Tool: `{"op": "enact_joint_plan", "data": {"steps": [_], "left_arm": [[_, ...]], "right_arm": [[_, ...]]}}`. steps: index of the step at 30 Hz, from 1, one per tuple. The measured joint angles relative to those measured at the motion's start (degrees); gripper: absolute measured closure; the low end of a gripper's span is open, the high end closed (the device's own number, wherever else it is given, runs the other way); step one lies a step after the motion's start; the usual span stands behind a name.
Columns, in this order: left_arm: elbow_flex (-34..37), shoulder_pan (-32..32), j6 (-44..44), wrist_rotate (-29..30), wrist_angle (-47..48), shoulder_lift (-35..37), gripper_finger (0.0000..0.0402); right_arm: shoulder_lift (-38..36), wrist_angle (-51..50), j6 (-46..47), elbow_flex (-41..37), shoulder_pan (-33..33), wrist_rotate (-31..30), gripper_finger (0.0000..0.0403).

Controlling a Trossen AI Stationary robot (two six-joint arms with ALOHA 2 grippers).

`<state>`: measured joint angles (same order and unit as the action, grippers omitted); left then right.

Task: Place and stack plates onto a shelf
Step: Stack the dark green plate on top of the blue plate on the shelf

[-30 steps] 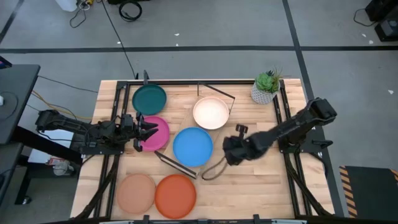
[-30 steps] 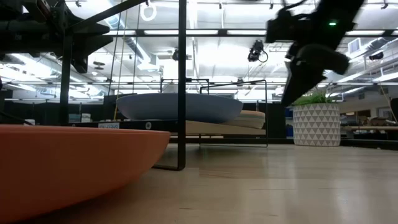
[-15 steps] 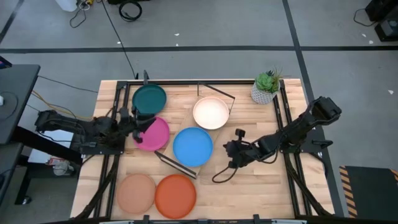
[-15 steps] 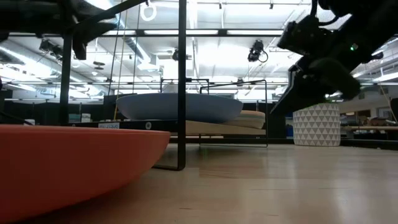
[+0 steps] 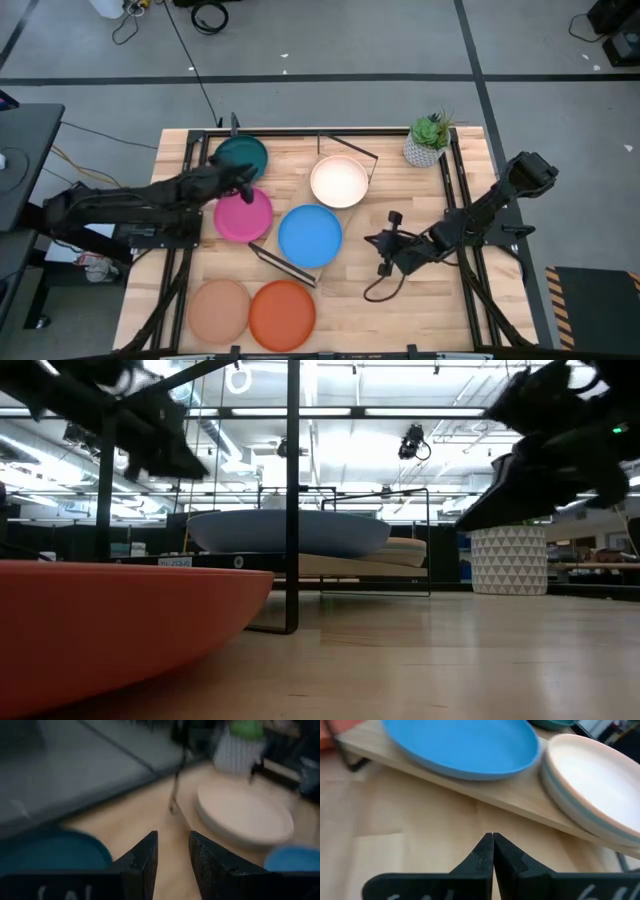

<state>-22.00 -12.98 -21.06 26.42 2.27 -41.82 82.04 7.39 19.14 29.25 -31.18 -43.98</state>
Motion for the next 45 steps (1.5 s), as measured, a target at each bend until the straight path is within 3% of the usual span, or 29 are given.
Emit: {"op": "enact_joint_plan", "data": {"steps": [3, 5, 12, 19, 26, 32, 38, 45], "left_arm": [[0.0, -3.7, -4.0, -7.7, 1.1, -5.6, 0.0285], [-0.3, -5.4, -4.2, -8.7, 1.8, -9.2, 0.0285], [-7.1, -10.0, -3.1, -8.0, 12.3, -21.2, 0.0248], [-12.9, -12.1, 2.1, -7.5, 13.9, -32.9, 0.0186], [-16.9, -12.3, 7.0, -0.4, 15.8, -40.8, 0.019], [-17.0, -12.4, 8.7, 0.1, 16.1, -46.4, 0.0201], [-17.1, -12.3, 8.7, 0.9, 16.3, -49.7, 0.0243], [-17.1, -12.3, 9.5, 1.5, 17.1, -47.8, 0.0381]], "right_arm": [[0.0, 0.9, 0.5, -0.2, -1.8, 0.0, 0.039], [0.0, 1.3, 0.7, -0.3, -3.0, 0.0, 0.039], [0.1, 3.4, 0.6, -0.3, -6.7, -1.1, 0.039], [0.2, 4.2, 0.4, -0.3, -7.7, -3.1, 0.039], [0.2, 4.6, 1.1, -0.3, -7.7, -2.9, 0.039], [0.3, 4.6, 1.9, -0.3, -7.8, -2.9, 0.039], [0.3, 4.6, 2.3, -0.3, -8.4, -2.5, 0.039], [0.3, 4.6, 2.3, -0.3, -9.3, -2.5, 0.039]]}}
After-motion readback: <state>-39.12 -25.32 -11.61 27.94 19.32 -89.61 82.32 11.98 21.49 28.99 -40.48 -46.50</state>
